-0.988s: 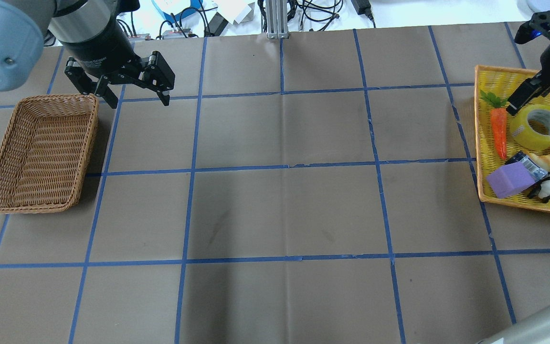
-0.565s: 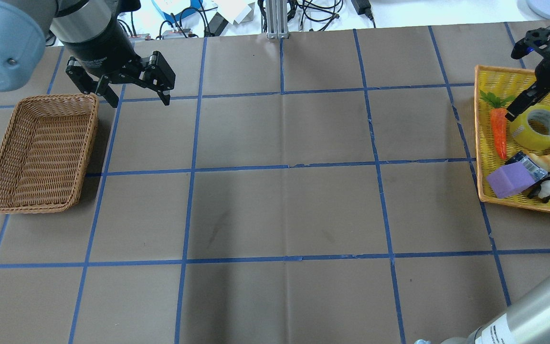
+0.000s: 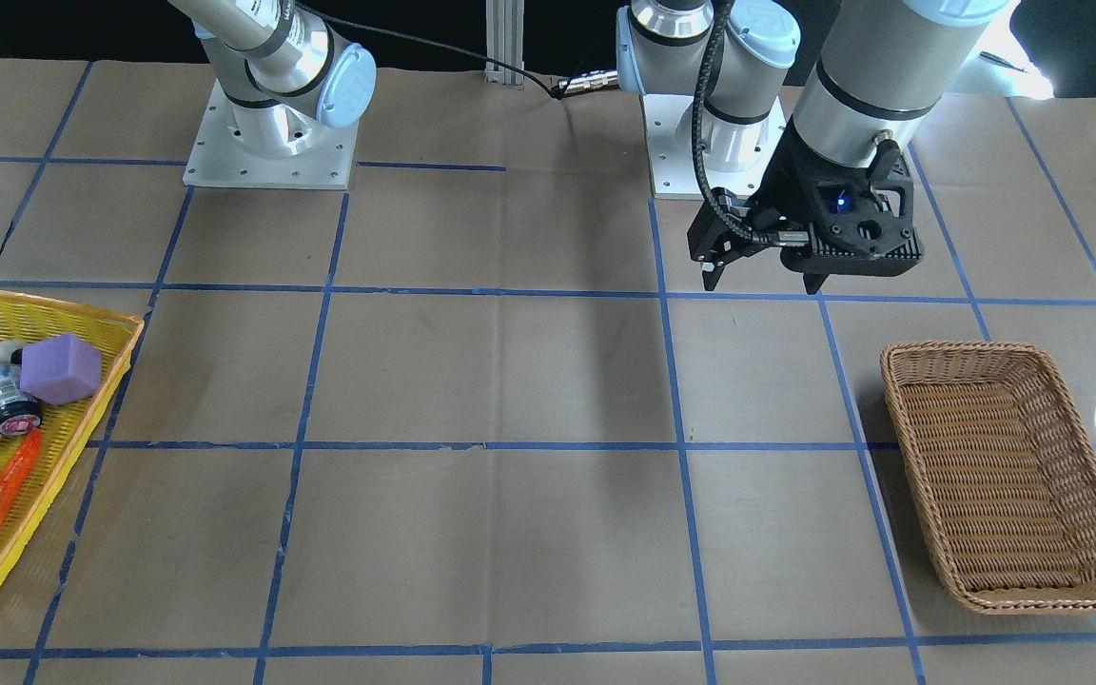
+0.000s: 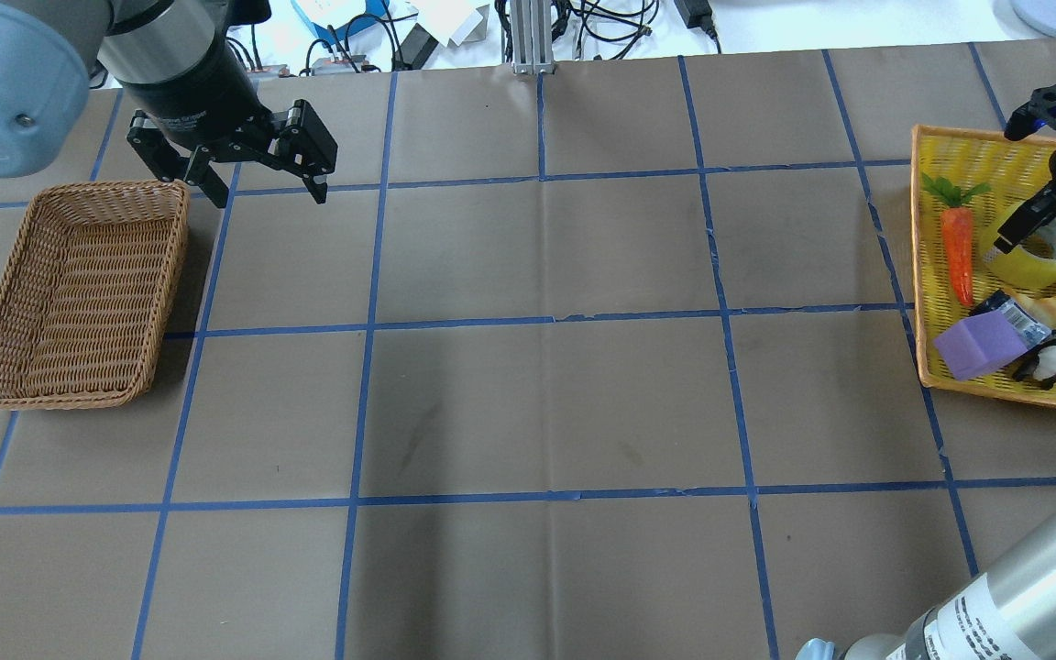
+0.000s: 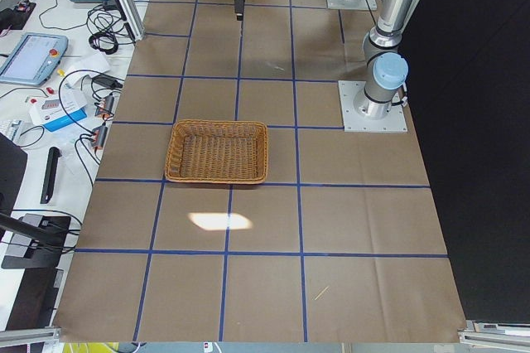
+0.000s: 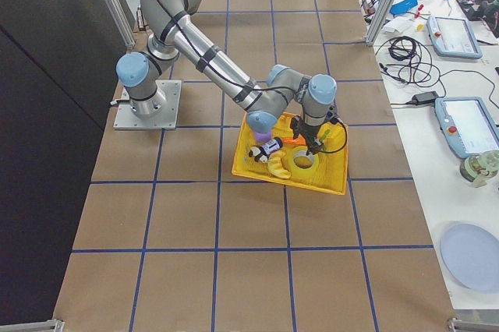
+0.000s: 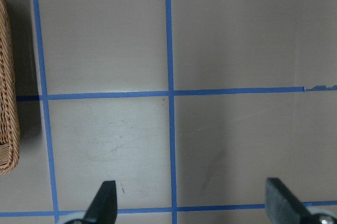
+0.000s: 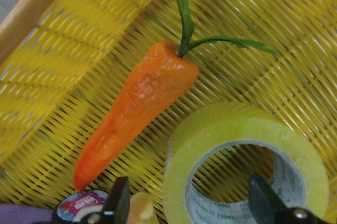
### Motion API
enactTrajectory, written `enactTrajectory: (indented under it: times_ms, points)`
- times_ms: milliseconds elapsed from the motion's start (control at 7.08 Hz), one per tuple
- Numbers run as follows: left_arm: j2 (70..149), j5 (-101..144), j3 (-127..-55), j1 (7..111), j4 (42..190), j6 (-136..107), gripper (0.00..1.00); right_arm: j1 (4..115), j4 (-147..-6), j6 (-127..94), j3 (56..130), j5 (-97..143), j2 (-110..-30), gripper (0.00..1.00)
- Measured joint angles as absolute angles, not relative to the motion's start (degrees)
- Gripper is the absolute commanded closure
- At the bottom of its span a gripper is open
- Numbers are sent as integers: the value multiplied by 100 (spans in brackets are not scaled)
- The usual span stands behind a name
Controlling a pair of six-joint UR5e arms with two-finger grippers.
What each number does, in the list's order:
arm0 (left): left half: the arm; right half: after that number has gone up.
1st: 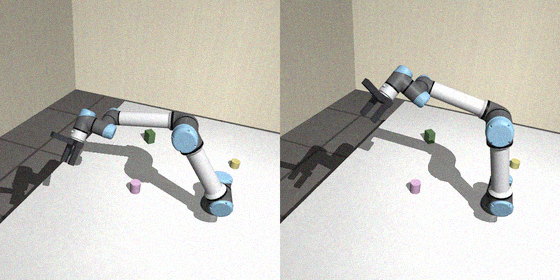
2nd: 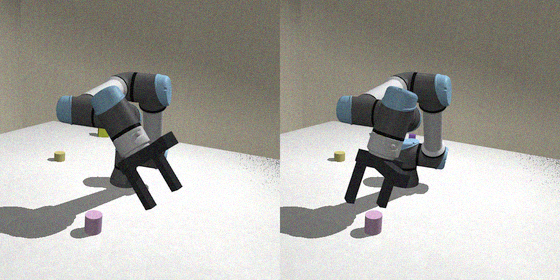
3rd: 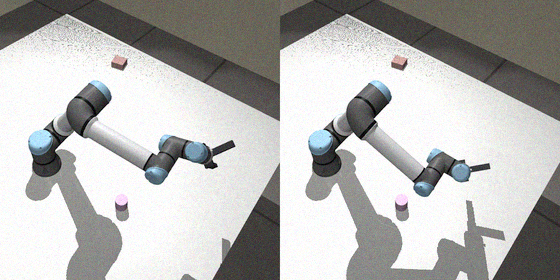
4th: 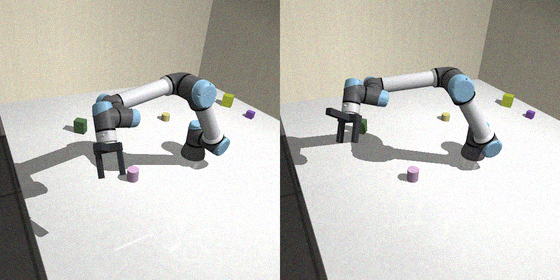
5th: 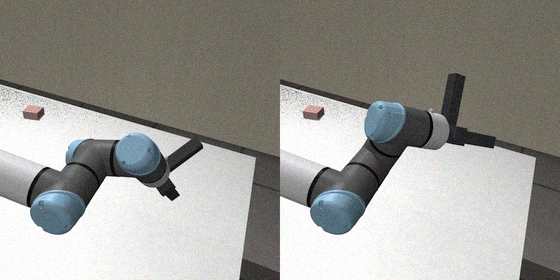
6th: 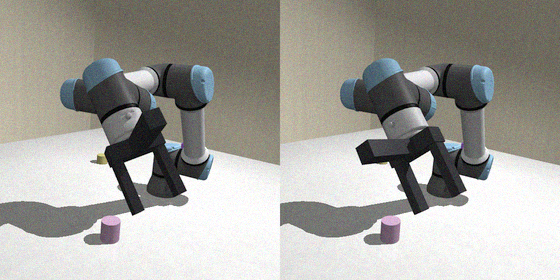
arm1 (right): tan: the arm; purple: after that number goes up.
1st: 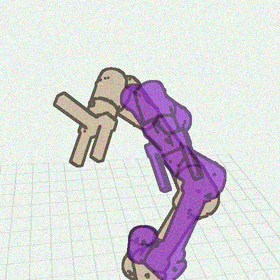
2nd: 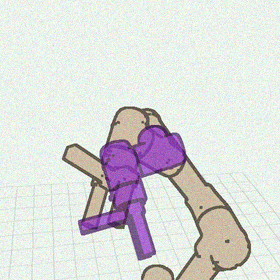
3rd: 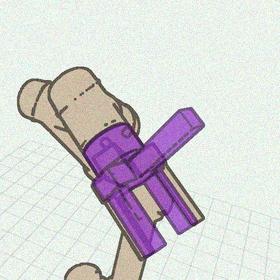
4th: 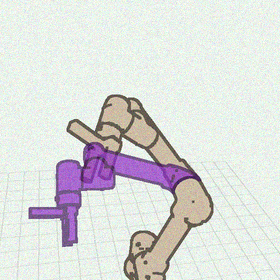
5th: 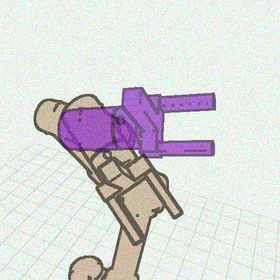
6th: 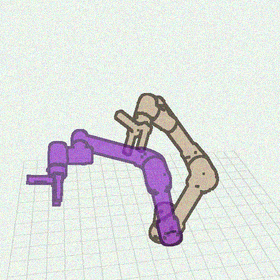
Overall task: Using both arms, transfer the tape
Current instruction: 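Lower the right gripper and grasp the yellow tape roll by its rim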
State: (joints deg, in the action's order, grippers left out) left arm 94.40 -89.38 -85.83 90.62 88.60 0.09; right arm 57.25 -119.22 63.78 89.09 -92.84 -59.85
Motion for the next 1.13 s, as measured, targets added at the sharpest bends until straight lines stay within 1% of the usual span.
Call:
enactTrajectory:
  times_ms: [141,282,424,565,706,1129]
  points:
    - [9440,-8938,-8575,9062,8859,9,0,5669,-11912,6382,8917,-9298,-5934,48]
    - [9447,-8938,-8564,9061,8859,9,0,5641,-11893,6375,8954,-9313,-5910,65]
    - [9452,-8939,-8557,9062,8859,9,0,5628,-11879,6355,9029,-9326,-5904,86]
    - [9455,-8939,-8554,9062,8859,9,0,5621,-11872,6325,9086,-9334,-5905,97]
    - [9456,-8939,-8552,9061,8859,9,0,5619,-11861,6298,9097,-9355,-5916,99]
    - [9457,-8939,-8548,9060,8859,9,0,5640,-11741,6119,9040,-9472,-6088,98]
